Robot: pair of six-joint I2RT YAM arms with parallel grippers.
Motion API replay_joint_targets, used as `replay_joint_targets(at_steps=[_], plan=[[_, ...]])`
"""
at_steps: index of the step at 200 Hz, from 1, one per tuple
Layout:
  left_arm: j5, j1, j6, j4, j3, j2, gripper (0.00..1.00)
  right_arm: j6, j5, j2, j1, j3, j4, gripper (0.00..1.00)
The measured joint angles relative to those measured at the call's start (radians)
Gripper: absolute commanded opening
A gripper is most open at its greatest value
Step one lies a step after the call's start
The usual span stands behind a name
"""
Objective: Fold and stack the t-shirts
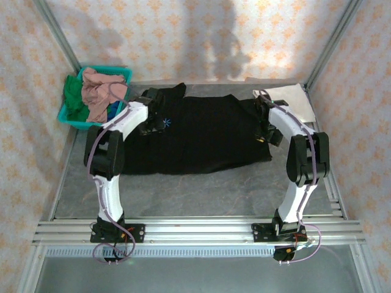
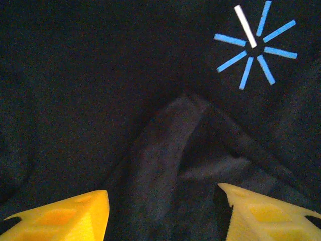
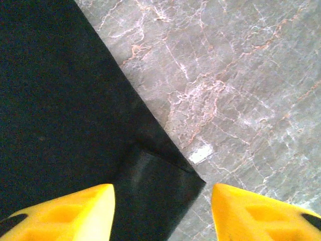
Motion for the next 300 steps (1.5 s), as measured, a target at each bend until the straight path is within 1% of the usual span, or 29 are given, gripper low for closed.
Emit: replay_joint_targets(at_steps=[12,24,44,80,98,109,139,168,195,213,234,242,270,282,300], plan=[[0.0,-0.001,0.008,-0.001,0.021,0.047,0.54,-0.014,-0.008,-0.053,-0.001,-0.05,0.023,0.65],[0.0,0.002,0.017,-0.001,0.029,0.083,0.5,-0.017,-0.035,-0.121,-0.001,-0.114,0.046,0.65],[0.016,0.004,0.029,-0.003,0.033,0.117,0.4,-0.017,-0.111,-0.2,-0.003,-0.207,0.098,0.64],[0.043,0.004,0.043,-0.003,0.047,0.121,0.2,0.001,-0.167,-0.148,-0.014,-0.259,0.166,0.57],[0.045,0.004,0.048,-0.003,0.049,0.121,0.14,0.02,-0.169,-0.144,-0.036,-0.304,0.191,0.55],[0.048,0.004,0.047,-0.004,0.05,0.121,0.09,0.03,-0.169,-0.144,-0.055,-0.327,0.204,0.51],[0.067,0.004,0.057,-0.004,0.051,0.121,0.0,0.054,-0.199,-0.144,-0.124,-0.388,0.26,0.45],[0.068,0.005,0.055,-0.004,0.051,0.121,0.0,0.068,-0.248,-0.145,-0.138,-0.426,0.335,0.36],[0.071,0.011,0.055,-0.003,0.051,0.12,0.0,0.069,-0.249,-0.152,-0.138,-0.427,0.361,0.27],[0.072,0.015,0.055,-0.003,0.051,0.12,0.0,0.061,-0.238,-0.156,-0.138,-0.427,0.367,0.24],[0.072,0.015,0.055,-0.004,0.051,0.12,0.0,0.058,-0.228,-0.156,-0.138,-0.427,0.366,0.24],[0.076,0.017,0.055,-0.003,0.051,0.12,0.0,0.058,-0.228,-0.156,-0.138,-0.425,0.365,0.25],[0.158,0.028,0.047,0.013,0.038,0.1,0.0,0.047,-0.213,-0.158,-0.138,-0.411,0.35,0.28],[0.185,0.032,0.043,0.024,0.031,0.08,0.0,0.043,-0.194,-0.16,-0.138,-0.408,0.346,0.27],[0.195,0.037,0.036,0.031,0.025,0.048,0.0,0.037,-0.163,-0.172,-0.138,-0.408,0.341,0.24]])
